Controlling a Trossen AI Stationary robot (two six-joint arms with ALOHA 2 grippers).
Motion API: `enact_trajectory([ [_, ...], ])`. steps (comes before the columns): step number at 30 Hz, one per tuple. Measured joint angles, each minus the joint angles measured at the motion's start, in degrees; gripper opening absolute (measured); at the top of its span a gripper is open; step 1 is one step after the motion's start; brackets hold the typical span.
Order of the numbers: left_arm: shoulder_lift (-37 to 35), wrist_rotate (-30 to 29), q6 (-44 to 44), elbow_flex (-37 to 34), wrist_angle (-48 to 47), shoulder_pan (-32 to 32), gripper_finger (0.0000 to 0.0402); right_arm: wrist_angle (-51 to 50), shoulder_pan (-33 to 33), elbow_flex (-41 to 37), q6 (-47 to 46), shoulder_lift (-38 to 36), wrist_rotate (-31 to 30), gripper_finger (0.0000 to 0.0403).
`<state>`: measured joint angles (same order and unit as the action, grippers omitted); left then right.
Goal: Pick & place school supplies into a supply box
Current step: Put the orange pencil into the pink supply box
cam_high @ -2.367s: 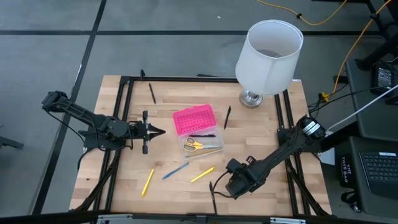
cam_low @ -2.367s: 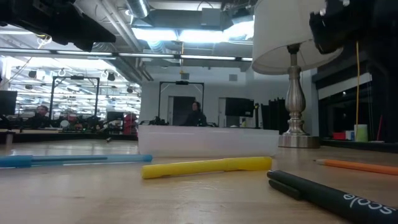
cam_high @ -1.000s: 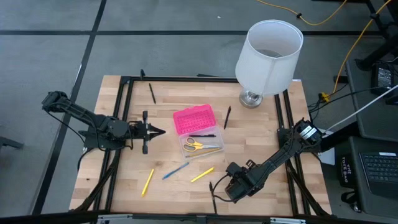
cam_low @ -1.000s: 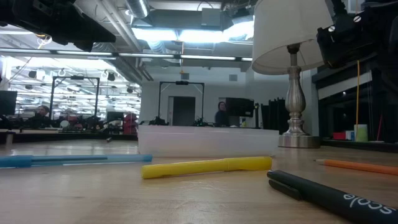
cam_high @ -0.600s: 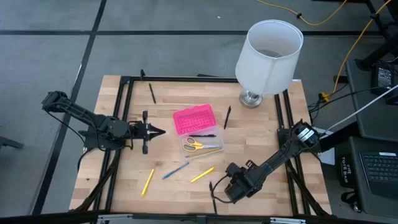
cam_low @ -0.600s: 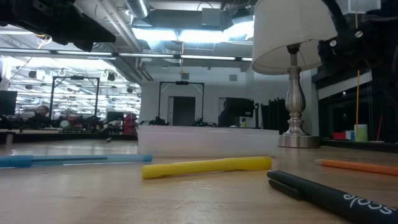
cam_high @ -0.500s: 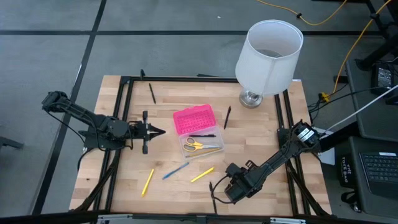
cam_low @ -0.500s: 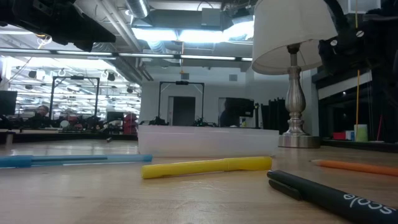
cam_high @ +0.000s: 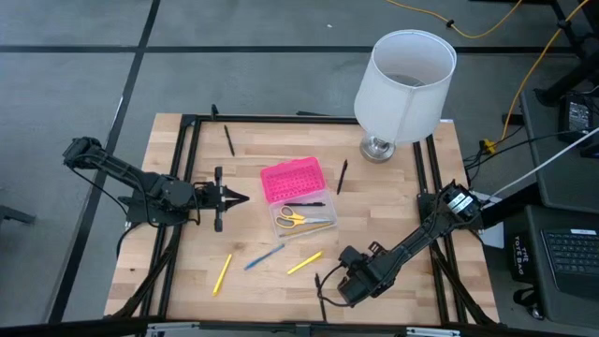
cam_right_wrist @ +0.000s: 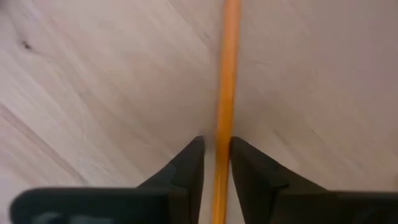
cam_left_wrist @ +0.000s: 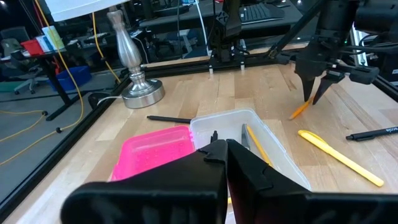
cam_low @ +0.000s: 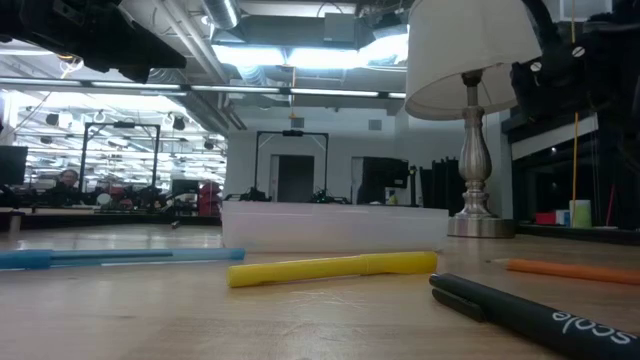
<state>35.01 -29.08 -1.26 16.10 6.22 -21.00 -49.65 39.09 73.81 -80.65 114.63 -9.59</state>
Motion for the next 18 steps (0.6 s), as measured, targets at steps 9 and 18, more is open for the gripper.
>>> enact_trajectory([
  [9, -0.01, 0.0, 0.0, 0.0, 0.0, -0.01, 0.0003, -0.91, -0.02, -0.01, 0.3, 0.09, 0.67, 0.0022],
  [18, -0.01, 0.0, 0.0, 0.0, 0.0, 0.01, 0.0004, -1.24, -0.1, -0.27, 1.71, -1.09, 2.29, 0.0036],
])
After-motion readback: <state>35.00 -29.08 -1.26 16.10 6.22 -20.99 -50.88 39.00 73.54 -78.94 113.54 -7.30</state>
